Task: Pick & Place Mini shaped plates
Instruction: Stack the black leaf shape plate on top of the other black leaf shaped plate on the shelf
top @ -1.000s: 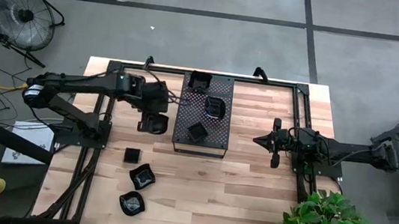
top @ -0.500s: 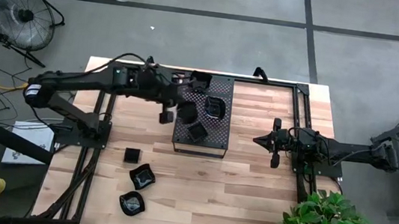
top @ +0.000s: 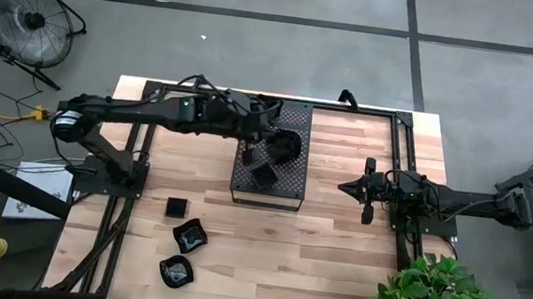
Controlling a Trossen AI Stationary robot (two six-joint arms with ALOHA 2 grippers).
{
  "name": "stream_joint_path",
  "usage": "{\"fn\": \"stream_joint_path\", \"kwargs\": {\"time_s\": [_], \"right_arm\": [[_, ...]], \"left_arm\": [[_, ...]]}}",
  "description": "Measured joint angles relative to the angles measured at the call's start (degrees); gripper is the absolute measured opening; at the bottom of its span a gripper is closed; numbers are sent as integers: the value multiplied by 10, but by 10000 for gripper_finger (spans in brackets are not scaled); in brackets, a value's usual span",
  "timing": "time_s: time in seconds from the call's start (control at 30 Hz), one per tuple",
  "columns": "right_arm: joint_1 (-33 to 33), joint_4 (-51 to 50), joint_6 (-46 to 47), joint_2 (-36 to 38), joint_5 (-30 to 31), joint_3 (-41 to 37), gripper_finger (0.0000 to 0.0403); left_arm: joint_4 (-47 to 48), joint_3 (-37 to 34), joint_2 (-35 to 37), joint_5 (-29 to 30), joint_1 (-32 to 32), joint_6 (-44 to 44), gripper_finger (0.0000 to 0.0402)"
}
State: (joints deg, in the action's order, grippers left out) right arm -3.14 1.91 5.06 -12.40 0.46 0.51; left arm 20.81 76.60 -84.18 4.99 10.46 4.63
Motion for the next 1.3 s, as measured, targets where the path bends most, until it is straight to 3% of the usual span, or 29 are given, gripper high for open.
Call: {"fn": "stream_joint_path", "kwargs": {"time_s": [0.4, 1.03, 1.3], "right_arm": [[0, 0, 0, 0, 0, 0, 12], [0, 0, 0, 0, 0, 0, 12], [0, 0, 0, 0, 0, 0, 12]], "left_arm": [[-123, 0, -43, -48, 27, -147, 0], [-122, -4, -79, -42, 64, -407, 0], [-31, -3, -79, -13, 64, -576, 0]]}}
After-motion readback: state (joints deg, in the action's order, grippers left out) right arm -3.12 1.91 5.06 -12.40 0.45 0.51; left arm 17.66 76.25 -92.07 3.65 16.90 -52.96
